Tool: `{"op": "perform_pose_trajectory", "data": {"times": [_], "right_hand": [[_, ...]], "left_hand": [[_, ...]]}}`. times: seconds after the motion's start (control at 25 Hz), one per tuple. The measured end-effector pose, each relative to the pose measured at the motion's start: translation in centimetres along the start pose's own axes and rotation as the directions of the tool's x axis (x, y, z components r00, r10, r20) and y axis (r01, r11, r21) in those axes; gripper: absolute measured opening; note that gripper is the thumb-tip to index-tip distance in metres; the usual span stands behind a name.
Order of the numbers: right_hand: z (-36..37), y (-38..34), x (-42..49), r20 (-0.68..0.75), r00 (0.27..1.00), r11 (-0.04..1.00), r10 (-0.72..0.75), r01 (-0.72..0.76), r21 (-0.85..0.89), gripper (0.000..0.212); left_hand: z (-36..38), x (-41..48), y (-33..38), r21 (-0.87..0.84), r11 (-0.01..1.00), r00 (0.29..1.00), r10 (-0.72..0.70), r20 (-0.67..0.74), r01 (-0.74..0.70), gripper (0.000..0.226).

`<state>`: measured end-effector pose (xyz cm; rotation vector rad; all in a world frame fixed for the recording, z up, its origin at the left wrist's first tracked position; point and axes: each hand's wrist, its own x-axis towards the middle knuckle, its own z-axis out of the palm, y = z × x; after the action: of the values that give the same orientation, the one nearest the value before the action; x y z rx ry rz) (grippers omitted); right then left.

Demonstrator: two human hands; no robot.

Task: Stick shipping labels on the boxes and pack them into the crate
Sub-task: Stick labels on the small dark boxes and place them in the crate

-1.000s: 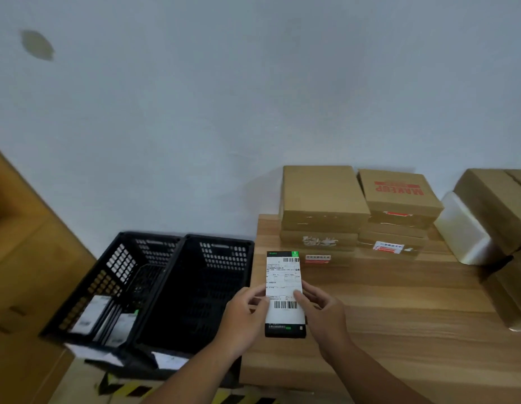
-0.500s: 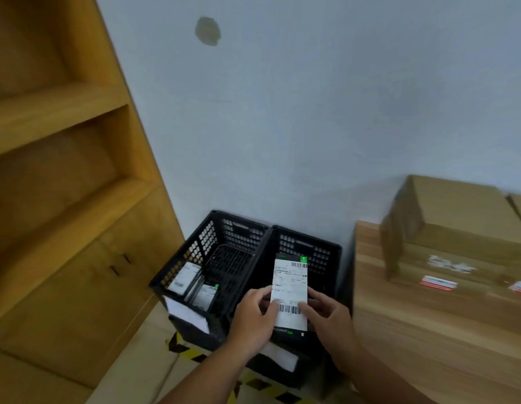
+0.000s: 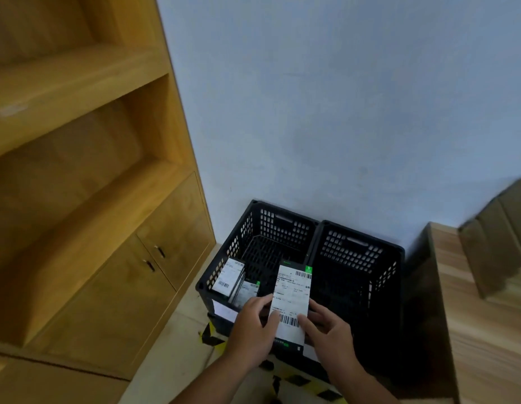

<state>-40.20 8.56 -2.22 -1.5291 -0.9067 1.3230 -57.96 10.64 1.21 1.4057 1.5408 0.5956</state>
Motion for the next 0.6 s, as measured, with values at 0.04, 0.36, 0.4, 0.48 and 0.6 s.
{"op": "perform_pose_trajectory", "data": {"times": [0.04, 0.36, 0.4, 0.48, 0.6], "right_hand": [[0.8, 0.3, 1.4, 0.002, 1.0, 1.0, 0.007, -0.007, -0.002, 0.043], [6.3, 5.7, 13.4, -0.045, 0.996, 0.997, 0.074, -0.075, -0.027, 0.041], [6.9, 7.0, 14.8, -0.061, 0.995, 0.995, 0.083, -0.086, -0.055, 0.043], [8.3, 9.9, 17.6, -0.089, 0.991, 0.983, 0.097, -0.11, -0.149, 0.045], [11.1, 14.9, 22.1, -0.157, 0.982, 0.961, 0.105, -0.141, -0.237, 0.046]], "left_hand": [[-0.5, 1.4, -0.5, 0.007, 1.0, 1.0, -0.004, 0.005, 0.004, 0.045], [-3.6, 13.0, -8.7, 0.018, 0.998, 0.998, -0.052, -0.023, 0.052, 0.042], [-3.9, 14.5, -10.1, 0.013, 0.999, 0.998, -0.053, -0.038, 0.053, 0.042], [-4.6, 17.6, -13.1, -0.017, 0.998, 0.996, -0.065, -0.062, 0.065, 0.039], [-5.7, 22.1, -17.2, -0.087, 0.996, 0.993, -0.042, -0.109, 0.032, 0.034]]}}
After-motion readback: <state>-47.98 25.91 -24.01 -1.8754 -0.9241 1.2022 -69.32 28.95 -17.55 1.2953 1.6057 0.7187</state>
